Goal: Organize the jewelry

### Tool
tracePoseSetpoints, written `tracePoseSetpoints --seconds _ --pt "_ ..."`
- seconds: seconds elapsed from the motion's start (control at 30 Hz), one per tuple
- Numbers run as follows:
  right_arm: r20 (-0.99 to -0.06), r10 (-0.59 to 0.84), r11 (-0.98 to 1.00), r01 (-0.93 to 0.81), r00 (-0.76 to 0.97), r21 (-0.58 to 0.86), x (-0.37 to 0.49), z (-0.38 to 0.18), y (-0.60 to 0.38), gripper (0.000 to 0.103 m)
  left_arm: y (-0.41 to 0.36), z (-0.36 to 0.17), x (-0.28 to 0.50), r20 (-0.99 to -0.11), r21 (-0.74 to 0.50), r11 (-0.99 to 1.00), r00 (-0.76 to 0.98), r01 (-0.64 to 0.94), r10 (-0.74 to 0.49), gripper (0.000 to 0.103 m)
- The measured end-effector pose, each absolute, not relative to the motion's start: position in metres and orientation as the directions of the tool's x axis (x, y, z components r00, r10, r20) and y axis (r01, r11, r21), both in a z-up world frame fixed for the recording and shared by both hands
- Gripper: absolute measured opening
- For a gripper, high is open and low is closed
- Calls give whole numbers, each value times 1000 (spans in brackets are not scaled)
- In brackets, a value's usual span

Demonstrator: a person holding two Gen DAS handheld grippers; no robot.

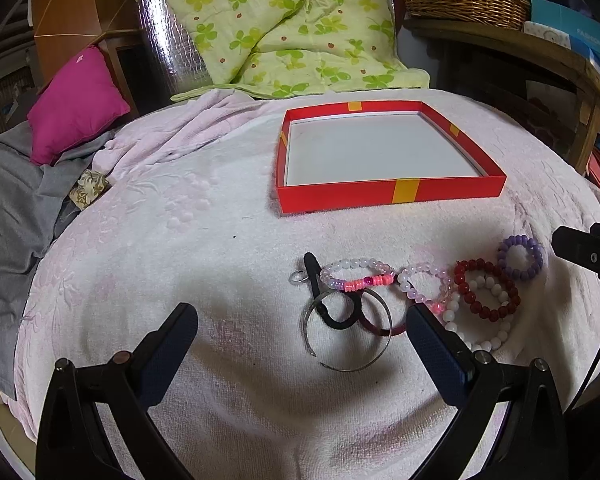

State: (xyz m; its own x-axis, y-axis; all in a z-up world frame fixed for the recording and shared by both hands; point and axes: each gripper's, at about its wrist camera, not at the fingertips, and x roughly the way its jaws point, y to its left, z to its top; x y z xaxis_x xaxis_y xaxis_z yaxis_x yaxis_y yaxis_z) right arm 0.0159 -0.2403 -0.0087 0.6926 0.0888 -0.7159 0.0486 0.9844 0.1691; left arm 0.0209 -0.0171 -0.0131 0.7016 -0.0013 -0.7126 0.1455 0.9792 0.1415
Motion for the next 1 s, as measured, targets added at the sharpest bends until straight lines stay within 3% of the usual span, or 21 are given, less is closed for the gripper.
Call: tracePoseSetpoints --seconds 0.43,0.63,0.8,1.0 --pt "-723 119 970 76 681 231 17 -14 -265 103 2 -14 33 -739 92 985 673 147 -31 103" --pt "-723 188 937 99 664 335 15 -21 -290 84 31 -15 44 -758 24 997 652 73 -30 103" --pt "-712 287 914 40 640 404 16 -25 -286 60 35 -16 47 -761 10 997 647 80 -44 103" --pt "-746 326 924 -30 580 380 20 -34 -255 59 26 -18 47 -765 13 990 639 140 -80 103"
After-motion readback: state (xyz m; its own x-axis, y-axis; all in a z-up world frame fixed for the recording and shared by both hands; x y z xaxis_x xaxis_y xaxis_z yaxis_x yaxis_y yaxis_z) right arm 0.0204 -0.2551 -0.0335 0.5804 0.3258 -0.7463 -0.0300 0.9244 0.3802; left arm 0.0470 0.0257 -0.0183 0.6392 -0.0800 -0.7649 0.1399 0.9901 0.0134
